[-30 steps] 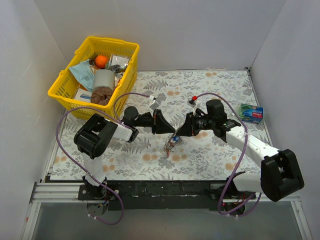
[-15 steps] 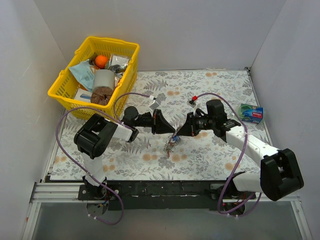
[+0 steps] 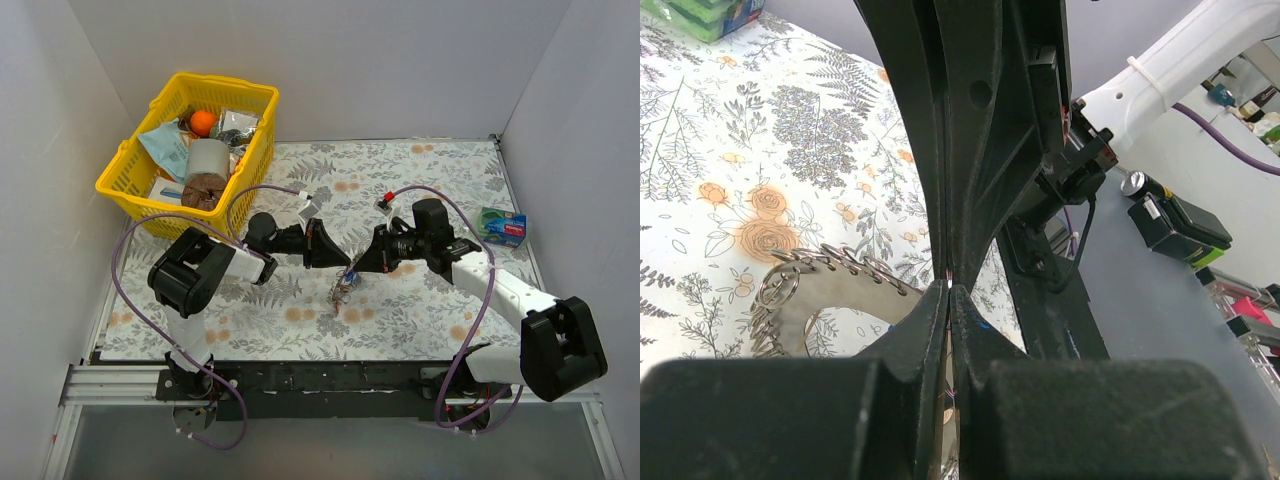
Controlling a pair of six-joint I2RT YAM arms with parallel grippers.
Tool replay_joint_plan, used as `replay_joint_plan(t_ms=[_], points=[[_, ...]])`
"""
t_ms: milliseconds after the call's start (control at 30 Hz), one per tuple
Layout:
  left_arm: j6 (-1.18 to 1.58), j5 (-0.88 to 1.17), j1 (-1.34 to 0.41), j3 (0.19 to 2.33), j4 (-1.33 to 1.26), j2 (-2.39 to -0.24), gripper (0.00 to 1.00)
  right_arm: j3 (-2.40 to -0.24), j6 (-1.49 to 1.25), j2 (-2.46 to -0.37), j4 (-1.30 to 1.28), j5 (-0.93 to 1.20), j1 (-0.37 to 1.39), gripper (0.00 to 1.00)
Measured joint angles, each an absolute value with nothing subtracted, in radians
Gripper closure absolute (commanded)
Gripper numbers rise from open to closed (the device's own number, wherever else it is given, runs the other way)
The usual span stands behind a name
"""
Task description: Put the keys on the keyring
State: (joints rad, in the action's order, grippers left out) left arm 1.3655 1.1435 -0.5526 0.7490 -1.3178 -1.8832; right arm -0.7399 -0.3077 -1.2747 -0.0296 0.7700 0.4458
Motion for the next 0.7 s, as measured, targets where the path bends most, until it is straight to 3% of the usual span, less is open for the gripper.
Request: replay_joint_plan(t_ms=[300,700], points=[[1.368,1.161,-0.555,0.749,-1.326,-1.883,0.77,-0.799,-0.234,-1.293,-0.140,0.764,0.446,0.99],[1.367,1.191,-0.578,0.754,-1.335,-1.881,0.72,-0.882,-0.151,-1.317,-0.300,0.738,0.447,0.99]])
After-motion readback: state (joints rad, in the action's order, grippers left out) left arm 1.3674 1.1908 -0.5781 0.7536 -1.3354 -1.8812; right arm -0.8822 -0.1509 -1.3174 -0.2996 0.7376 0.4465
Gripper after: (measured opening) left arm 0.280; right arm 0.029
